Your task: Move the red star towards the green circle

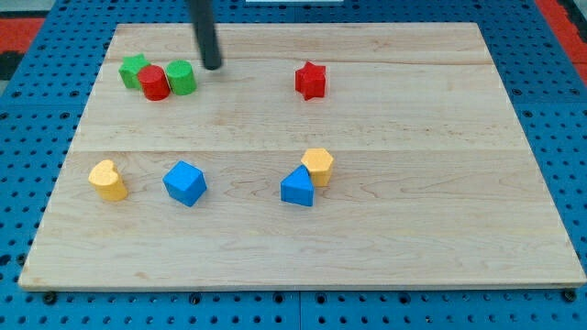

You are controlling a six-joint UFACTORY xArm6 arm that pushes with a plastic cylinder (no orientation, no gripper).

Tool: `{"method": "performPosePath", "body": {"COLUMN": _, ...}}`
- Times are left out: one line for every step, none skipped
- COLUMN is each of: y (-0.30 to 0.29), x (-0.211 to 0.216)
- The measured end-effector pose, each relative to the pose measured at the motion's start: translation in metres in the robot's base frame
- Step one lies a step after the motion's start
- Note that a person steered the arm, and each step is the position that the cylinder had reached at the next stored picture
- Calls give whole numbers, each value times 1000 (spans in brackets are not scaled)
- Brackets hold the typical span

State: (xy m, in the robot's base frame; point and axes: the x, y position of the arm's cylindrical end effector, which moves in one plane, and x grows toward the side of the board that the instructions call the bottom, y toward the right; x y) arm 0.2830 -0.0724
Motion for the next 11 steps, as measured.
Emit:
{"method": "performPosePath", "body": {"y": 129, "x": 0}}
{"method": "performPosePath", "body": {"y": 194, "x": 17}}
{"method": "performPosePath", "body": {"y": 182, "x": 54}}
{"method": "performPosePath", "body": {"y": 92, "x": 9}}
{"method": "performPosePath", "body": {"y": 41, "x": -8}}
{"method": "performPosePath", "body": {"y": 128, "x": 12}}
{"method": "performPosePath", "body": {"y": 124, "x": 52}}
{"method": "performPosePath", "body": {"y": 61, "x": 49}}
{"method": "performPosePath", "body": {"y": -24, "x": 47}}
{"method": "performPosePath", "body": {"y": -17, "x": 40}}
{"method": "performPosePath", "body": {"y": 46, "x": 44}}
